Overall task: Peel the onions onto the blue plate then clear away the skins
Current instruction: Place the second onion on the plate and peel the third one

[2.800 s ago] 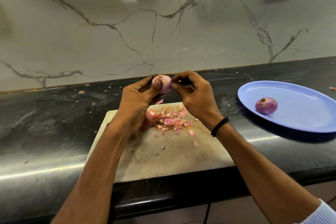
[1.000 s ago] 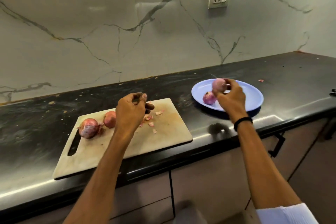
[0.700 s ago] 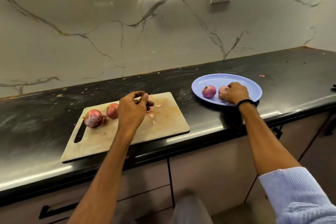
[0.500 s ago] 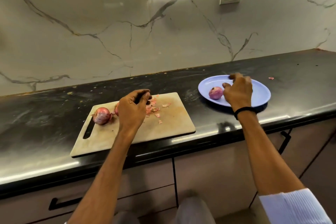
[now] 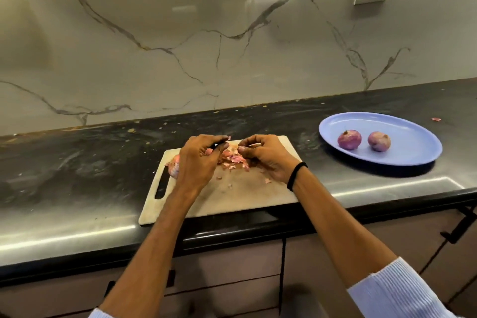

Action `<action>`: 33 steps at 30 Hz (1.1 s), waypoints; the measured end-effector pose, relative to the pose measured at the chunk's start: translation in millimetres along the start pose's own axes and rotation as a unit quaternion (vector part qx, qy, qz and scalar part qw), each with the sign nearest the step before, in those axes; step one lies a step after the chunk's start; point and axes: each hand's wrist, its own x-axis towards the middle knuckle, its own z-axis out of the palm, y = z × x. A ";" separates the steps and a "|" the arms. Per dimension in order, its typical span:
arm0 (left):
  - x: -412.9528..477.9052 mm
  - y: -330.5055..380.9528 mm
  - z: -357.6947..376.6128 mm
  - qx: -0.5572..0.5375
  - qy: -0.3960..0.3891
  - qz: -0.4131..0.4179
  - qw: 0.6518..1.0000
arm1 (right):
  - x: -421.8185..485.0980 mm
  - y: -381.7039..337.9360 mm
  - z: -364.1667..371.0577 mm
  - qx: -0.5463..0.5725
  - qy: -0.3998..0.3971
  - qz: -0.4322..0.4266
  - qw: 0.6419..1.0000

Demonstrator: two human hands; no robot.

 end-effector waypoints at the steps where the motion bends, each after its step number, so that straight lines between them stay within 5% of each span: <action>1: 3.1 -4.7 -1.1 0.012 0.001 0.010 1.000 | 4.9 -2.4 3.8 -0.002 -0.008 0.004 1.000; 33: 13.2 -22.3 -2.2 0.064 0.008 0.061 0.996 | 24.5 -20.0 21.2 0.049 -0.073 0.022 0.996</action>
